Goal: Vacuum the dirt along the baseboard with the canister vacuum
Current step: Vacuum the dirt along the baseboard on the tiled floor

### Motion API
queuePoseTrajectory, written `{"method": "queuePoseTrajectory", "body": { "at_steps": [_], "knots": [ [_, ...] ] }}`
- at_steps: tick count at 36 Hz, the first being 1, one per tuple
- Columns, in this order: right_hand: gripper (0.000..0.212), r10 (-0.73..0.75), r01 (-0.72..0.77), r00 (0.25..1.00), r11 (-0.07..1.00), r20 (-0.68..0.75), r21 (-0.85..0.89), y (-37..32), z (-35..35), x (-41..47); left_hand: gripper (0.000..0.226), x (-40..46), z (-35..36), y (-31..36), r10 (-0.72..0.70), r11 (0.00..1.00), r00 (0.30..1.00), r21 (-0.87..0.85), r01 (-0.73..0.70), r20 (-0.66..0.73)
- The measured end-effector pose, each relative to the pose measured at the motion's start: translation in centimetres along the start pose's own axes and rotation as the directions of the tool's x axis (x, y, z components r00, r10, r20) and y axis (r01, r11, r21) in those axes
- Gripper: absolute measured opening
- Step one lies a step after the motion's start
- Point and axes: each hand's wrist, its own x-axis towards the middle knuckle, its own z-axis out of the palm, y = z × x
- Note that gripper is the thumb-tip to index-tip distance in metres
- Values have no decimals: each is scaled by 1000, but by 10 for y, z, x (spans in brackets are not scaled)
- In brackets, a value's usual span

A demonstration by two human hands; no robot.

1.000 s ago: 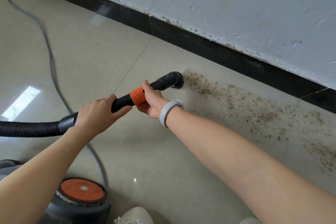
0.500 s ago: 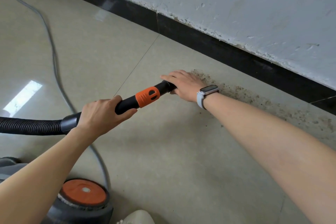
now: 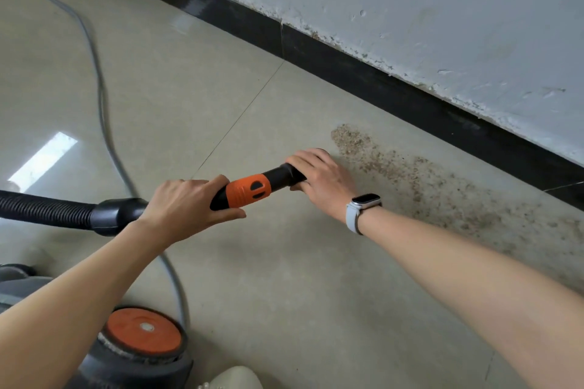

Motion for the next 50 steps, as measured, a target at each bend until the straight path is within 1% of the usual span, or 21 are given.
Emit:
{"method": "queuePoseTrajectory", "body": {
  "at_steps": [2,3,6,8,10,12,14,16,18,20,22,23,25,28,33,36,40,43,47,50],
  "knots": [
    [45,33,-33,999,999,-8,21,-6,1,-2,54,1,-1,-1,9,1000,1000,-3,-9,12],
    [48,46,-46,999,999,10,24,-8,1,-3,53,1,-1,-2,4,1000,1000,-10,-4,18],
    [50,27,-30,998,999,64,45,-6,0,-10,51,-3,1,-8,5,999,1000,-45,-4,16],
    [47,2,-7,998,997,69,79,0,-4,-21,60,-6,7,-13,52,997,998,-53,-54,-43],
    [47,-31,26,996,997,82,68,8,-9,-36,71,-10,14,-17,112,992,988,-53,-118,-106],
    [52,-50,47,992,999,114,27,16,-14,-51,72,-14,18,-18,148,986,982,-66,-156,-117],
    [59,-1,2,991,1000,134,-8,24,-18,-63,71,-14,17,-17,149,985,984,-75,-157,-101],
    [65,67,-60,987,997,148,-51,30,-21,-76,64,-14,13,-15,128,990,990,-50,-132,-62],
    [69,76,-53,983,989,165,-139,35,-18,-90,52,-12,11,-13,89,996,996,-11,-90,-13],
    [71,19,33,976,971,215,-236,37,-11,-105,46,-12,9,-10,51,999,999,-2,-51,-6],
    [73,-65,143,961,949,270,-282,38,2,-118,46,-12,12,-10,21,1000,998,-8,-22,-60],
    [75,-78,179,940,941,332,-286,37,6,-122,45,-13,13,-10,3,1000,996,-16,-5,-89],
    [80,-62,213,876,940,478,-268,32,13,-128,44,-15,17,-9,-31,999,993,-40,26,-117],
    [79,-18,223,794,939,608,-263,27,22,-132,44,-17,21,-10,-85,994,991,-73,78,-100],
    [86,27,205,766,936,642,-285,19,23,-127,46,-15,22,-13,-198,976,976,-110,187,-92],
    [89,37,210,759,931,650,-298,18,23,-127,45,-16,20,-14,-228,971,967,-102,217,-112],
    [91,47,202,751,934,659,-296,15,22,-125,44,-22,16,-15,-270,960,960,-92,263,-72],
    [91,56,189,747,937,662,-293,14,20,-123,44,-32,16,-14,-220,972,975,-96,215,-38],
    [90,67,179,747,938,662,-296,13,20,-124,39,-47,23,-18,-94,992,994,-88,88,-61],
    [90,74,175,749,936,658,-304,9,19,-123,38,-55,28,-22,-27,998,997,-56,23,-74]
  ]
}}
